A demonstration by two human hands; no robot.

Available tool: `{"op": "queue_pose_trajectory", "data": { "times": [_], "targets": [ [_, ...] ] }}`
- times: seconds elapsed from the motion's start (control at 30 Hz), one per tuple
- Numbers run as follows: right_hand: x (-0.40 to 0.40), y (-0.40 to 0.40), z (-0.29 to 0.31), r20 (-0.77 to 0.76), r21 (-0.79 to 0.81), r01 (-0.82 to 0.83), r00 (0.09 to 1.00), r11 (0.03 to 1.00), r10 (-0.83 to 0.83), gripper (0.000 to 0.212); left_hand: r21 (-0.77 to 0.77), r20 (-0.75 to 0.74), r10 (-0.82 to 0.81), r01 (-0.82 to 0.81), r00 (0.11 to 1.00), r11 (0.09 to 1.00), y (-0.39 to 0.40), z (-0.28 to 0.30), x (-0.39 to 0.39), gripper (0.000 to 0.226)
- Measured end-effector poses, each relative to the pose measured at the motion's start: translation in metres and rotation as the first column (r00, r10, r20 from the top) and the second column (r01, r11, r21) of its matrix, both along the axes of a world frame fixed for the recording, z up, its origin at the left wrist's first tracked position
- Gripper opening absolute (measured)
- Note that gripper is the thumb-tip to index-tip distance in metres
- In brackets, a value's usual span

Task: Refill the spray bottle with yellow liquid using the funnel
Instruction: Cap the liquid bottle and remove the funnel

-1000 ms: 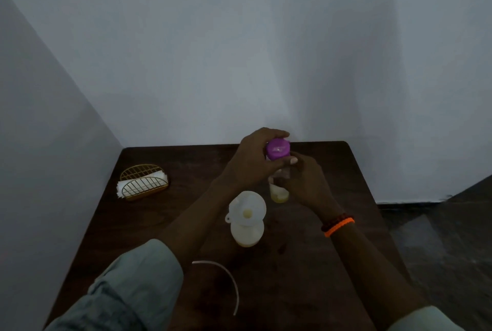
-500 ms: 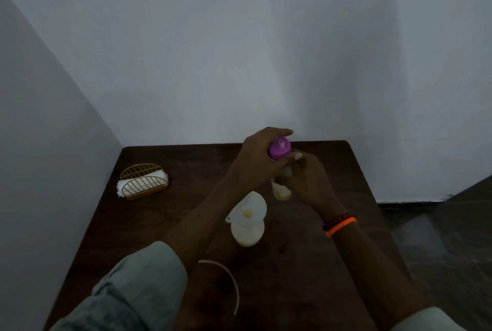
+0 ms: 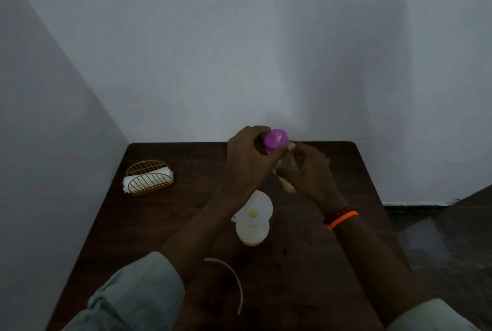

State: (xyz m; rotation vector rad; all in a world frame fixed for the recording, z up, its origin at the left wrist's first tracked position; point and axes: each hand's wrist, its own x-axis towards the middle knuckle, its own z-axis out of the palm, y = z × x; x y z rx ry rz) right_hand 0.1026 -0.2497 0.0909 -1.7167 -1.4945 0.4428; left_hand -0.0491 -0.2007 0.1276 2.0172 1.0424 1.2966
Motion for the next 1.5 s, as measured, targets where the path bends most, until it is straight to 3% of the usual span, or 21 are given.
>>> {"op": "queue_pose_trajectory", "data": {
  "times": [0.43,0.63,0.73,0.9,1.1,1.5],
  "targets": [
    [-0.039,0.07,0.005,0.083,-0.127,-0.211,0.971,0.969,0.223,0.048,-0.01,-0.166,0.004,-0.006,0.986,1.0,0.057,0.006,-0.068,0.05],
    [-0.073,0.14,0.016,0.011,-0.162,-0.331,0.942,0.93,0.337,0.056,0.017,-0.295,0.082,-0.081,0.952,0.997,0.12,0.023,-0.102,0.044],
    [-0.088,0.183,0.016,-0.008,-0.221,-0.323,0.944,0.92,0.329,0.063,0.011,-0.343,0.097,-0.1,0.934,0.995,0.159,0.024,-0.115,0.048],
    [-0.111,0.244,-0.003,0.056,-0.285,-0.297,0.944,0.911,0.325,0.041,-0.049,-0.461,0.035,-0.065,0.886,0.997,0.214,0.002,-0.131,0.052],
    [-0.131,0.282,-0.049,0.078,-0.336,-0.239,0.957,0.911,0.28,0.046,-0.114,-0.537,-0.028,-0.04,0.843,0.993,0.255,-0.04,-0.141,0.055],
    [-0.144,0.308,-0.089,0.094,-0.335,-0.19,0.968,0.923,0.233,0.041,-0.103,-0.456,0.005,-0.058,0.89,0.993,0.276,-0.083,-0.147,0.053]
  ]
}}
